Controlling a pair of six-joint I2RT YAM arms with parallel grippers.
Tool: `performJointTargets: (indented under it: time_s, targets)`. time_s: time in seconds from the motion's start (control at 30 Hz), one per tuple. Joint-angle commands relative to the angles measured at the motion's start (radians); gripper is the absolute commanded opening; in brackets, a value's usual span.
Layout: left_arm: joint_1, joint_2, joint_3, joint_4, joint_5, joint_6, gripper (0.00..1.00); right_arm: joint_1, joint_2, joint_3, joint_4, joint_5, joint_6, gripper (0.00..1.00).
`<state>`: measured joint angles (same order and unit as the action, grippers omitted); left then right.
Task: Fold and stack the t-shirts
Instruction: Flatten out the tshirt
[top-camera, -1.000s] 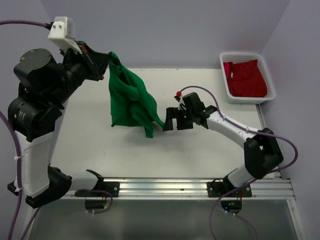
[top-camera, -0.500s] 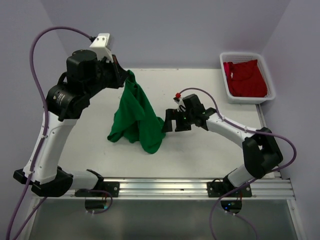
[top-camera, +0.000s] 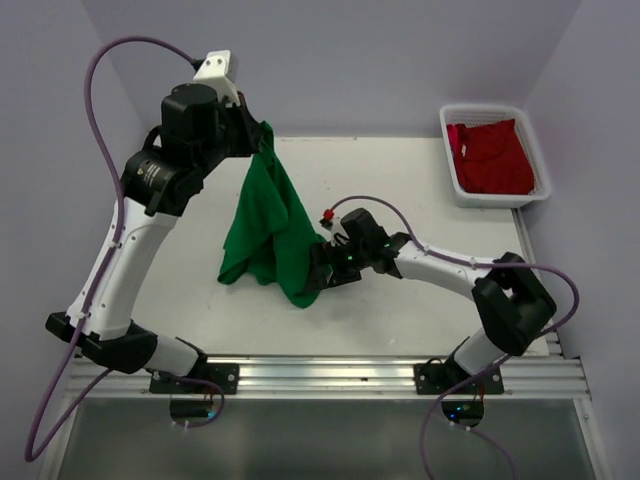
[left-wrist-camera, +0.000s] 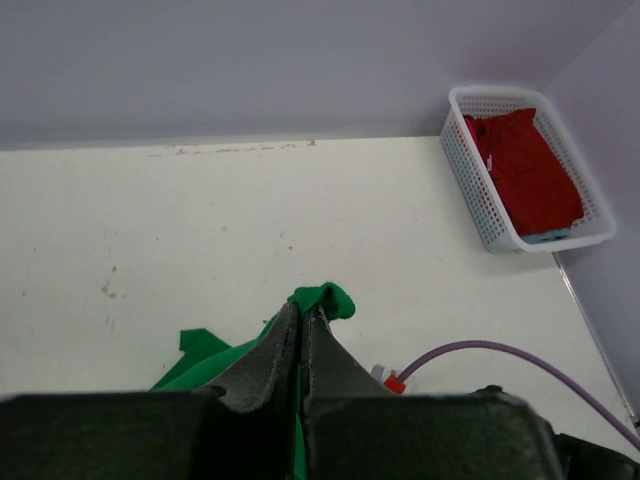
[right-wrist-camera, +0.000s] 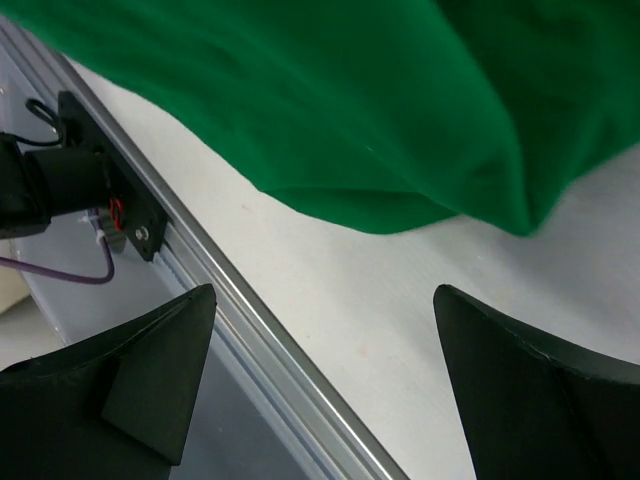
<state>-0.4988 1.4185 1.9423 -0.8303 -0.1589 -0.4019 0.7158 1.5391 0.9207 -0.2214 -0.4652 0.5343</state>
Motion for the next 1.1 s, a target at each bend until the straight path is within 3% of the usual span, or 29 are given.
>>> performJointTargets:
  time_s: [0.0,0.07,0.27,0.5,0.73,0.77,0.8,0.83,1.07]
  targets:
    - [-0.001,0.017,0.038,0.080,0.030,-0.040,0.00,0.068,0.101,0.084,0.065,0.000,0.013,0.94]
    - [-0.001,0.002,0.015,0.091,0.027,-0.043,0.00,0.111,0.154,0.157,0.045,0.036,0.000,0.94]
    - [-0.001,-0.050,-0.045,0.095,-0.010,-0.038,0.00,0.203,0.312,0.351,-0.137,0.382,-0.034,0.91]
    - [-0.001,-0.093,-0.109,0.099,-0.033,-0.037,0.00,0.249,0.430,0.426,-0.180,0.462,-0.004,0.75]
    - [-0.001,-0.127,-0.147,0.111,-0.050,-0.041,0.00,0.274,0.452,0.408,-0.187,0.476,0.016,0.36]
    - [-0.001,-0.131,-0.152,0.109,-0.051,-0.041,0.00,0.277,0.438,0.405,-0.187,0.476,0.018,0.27]
    - [-0.001,-0.133,-0.154,0.108,-0.053,-0.040,0.00,0.278,0.423,0.397,-0.197,0.488,0.021,0.06]
    - [-0.001,-0.133,-0.155,0.103,-0.057,-0.038,0.00,0.280,0.408,0.391,-0.209,0.499,0.023,0.00]
    - [-0.001,-0.168,-0.183,0.079,-0.122,-0.017,0.00,0.286,0.081,0.359,-0.370,0.594,-0.051,0.00]
